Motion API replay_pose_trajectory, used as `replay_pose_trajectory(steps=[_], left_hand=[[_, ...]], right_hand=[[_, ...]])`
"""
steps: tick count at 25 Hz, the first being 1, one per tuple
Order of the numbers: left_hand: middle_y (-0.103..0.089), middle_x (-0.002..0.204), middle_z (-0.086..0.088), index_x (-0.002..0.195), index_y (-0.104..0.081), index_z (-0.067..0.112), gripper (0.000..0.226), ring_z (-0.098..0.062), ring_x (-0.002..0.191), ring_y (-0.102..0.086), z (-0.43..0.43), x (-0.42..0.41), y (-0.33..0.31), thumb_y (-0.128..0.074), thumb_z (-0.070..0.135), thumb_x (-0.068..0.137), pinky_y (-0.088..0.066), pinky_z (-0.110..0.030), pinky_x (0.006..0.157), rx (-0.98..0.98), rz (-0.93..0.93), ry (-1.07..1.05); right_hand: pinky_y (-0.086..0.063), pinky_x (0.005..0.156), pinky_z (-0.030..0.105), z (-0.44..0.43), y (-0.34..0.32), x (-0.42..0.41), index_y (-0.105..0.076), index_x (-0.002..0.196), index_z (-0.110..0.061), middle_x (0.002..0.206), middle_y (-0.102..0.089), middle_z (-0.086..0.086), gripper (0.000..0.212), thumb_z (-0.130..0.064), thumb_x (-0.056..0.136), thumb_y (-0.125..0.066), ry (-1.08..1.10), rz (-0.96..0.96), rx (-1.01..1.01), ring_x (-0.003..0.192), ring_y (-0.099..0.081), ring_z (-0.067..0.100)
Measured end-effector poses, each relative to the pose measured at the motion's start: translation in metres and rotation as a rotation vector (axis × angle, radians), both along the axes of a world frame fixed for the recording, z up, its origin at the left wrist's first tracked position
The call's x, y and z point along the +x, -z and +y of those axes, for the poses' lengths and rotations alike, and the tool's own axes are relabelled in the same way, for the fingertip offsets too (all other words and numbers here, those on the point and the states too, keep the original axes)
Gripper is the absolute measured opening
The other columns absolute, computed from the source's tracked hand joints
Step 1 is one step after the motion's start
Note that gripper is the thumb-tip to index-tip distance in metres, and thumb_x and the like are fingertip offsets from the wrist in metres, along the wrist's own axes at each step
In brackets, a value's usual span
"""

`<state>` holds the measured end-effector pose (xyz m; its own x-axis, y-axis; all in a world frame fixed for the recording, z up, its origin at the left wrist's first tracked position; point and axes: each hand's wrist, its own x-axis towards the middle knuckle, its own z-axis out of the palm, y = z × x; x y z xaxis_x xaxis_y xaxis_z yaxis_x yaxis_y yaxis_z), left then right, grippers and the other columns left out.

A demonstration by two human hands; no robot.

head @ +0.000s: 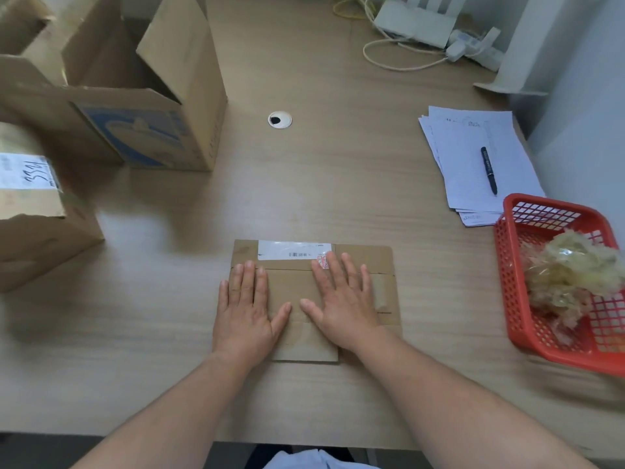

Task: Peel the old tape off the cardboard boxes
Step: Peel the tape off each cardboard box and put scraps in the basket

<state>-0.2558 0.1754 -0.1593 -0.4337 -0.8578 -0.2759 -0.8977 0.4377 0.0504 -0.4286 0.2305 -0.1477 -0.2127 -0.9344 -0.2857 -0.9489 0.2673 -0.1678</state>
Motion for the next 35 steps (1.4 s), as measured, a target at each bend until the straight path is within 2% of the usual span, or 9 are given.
replay_pose_trajectory(steps=[4,7,11,15,18,20,23,27,35], left_hand=[[0.004,0.161,-0.006,0.152,-0.012,0.02,0.093,-0.024,0.147,-0.002,-0.007,0.008,-0.024,-0.047,0.07,0.082,-0.011,-0.039,0.118,0.126,0.165,-0.158],[-0.025,0.147,-0.012,0.146,-0.018,0.025,0.103,-0.03,0.135,-0.028,0.0,0.017,-0.039,-0.067,0.071,0.066,-0.032,-0.042,0.105,0.154,0.237,-0.416],[-0.044,0.125,-0.013,0.141,-0.021,0.024,0.101,-0.033,0.123,-0.041,0.001,0.022,-0.043,-0.073,0.063,0.064,-0.041,-0.042,0.095,0.24,0.263,-0.422],[-0.034,0.11,-0.004,0.142,-0.011,0.031,0.103,-0.035,0.106,-0.054,-0.005,0.034,-0.046,-0.074,0.059,0.067,-0.044,-0.039,0.08,0.288,0.376,-0.346],[-0.025,0.106,0.002,0.144,-0.001,0.036,0.103,-0.029,0.091,-0.054,-0.005,0.038,-0.048,-0.069,0.061,0.071,-0.042,-0.035,0.073,0.298,0.423,-0.238],[-0.023,0.107,0.003,0.145,-0.003,0.038,0.098,-0.023,0.083,-0.049,-0.002,0.033,-0.049,-0.067,0.06,0.074,-0.043,-0.033,0.072,0.298,0.44,-0.128],[-0.022,0.109,0.005,0.14,-0.014,0.042,0.083,-0.021,0.08,-0.048,0.013,0.014,-0.053,-0.066,0.054,0.077,-0.042,-0.031,0.072,0.348,0.49,0.029],[-0.021,0.112,0.008,0.142,-0.018,0.044,0.081,-0.018,0.082,-0.049,0.052,-0.025,-0.068,-0.068,0.048,0.079,-0.047,-0.033,0.078,0.453,0.56,0.295],[-0.032,0.122,0.0,0.147,-0.023,0.04,0.088,-0.021,0.089,-0.057,0.181,-0.087,-0.104,-0.075,0.042,0.076,-0.049,-0.034,0.086,0.489,0.593,0.708]], right_hand=[[-0.013,0.114,0.034,0.018,-0.021,-0.029,-0.027,0.147,-0.026,0.154,-0.02,0.003,0.07,-0.043,0.086,-0.057,0.137,-0.145,-0.128,0.141,-0.016,0.022],[-0.03,0.101,0.035,0.054,-0.028,-0.038,-0.04,0.136,-0.019,0.134,-0.042,0.008,0.066,-0.047,0.08,-0.061,0.566,0.012,-0.17,0.125,-0.036,0.027],[-0.035,0.099,0.036,0.072,-0.031,-0.023,-0.048,0.123,-0.013,0.127,-0.049,0.009,0.066,-0.052,0.073,-0.066,0.833,-0.082,-0.006,0.121,-0.043,0.028],[-0.044,0.089,0.034,0.085,-0.038,-0.011,-0.045,0.11,-0.011,0.118,-0.052,0.009,0.058,-0.035,0.069,-0.077,1.021,-0.376,-0.141,0.107,-0.053,0.027],[-0.049,0.085,0.032,0.104,-0.039,0.012,-0.034,0.131,-0.021,0.123,-0.055,0.003,0.066,-0.021,0.077,-0.071,1.043,-0.522,-0.258,0.102,-0.058,0.02],[-0.045,0.085,0.027,0.125,-0.039,0.025,-0.025,0.144,-0.034,0.129,-0.049,0.0,0.076,-0.018,0.081,-0.066,1.035,-0.491,-0.334,0.102,-0.054,0.016],[-0.041,0.074,0.023,0.168,-0.045,0.03,-0.028,0.143,-0.044,0.118,-0.041,-0.003,0.066,-0.026,0.088,-0.059,1.08,-0.382,-0.375,0.087,-0.048,0.009],[-0.034,0.062,0.012,0.249,-0.067,0.029,-0.022,0.142,-0.051,0.117,-0.033,-0.009,0.072,-0.034,0.085,-0.062,1.216,-0.341,-0.45,0.087,-0.048,0.002],[-0.034,0.066,0.02,0.412,-0.089,0.043,-0.023,0.142,-0.049,0.113,-0.034,-0.007,0.078,-0.034,0.079,-0.067,1.486,-0.181,-0.613,0.09,-0.044,0.006]])
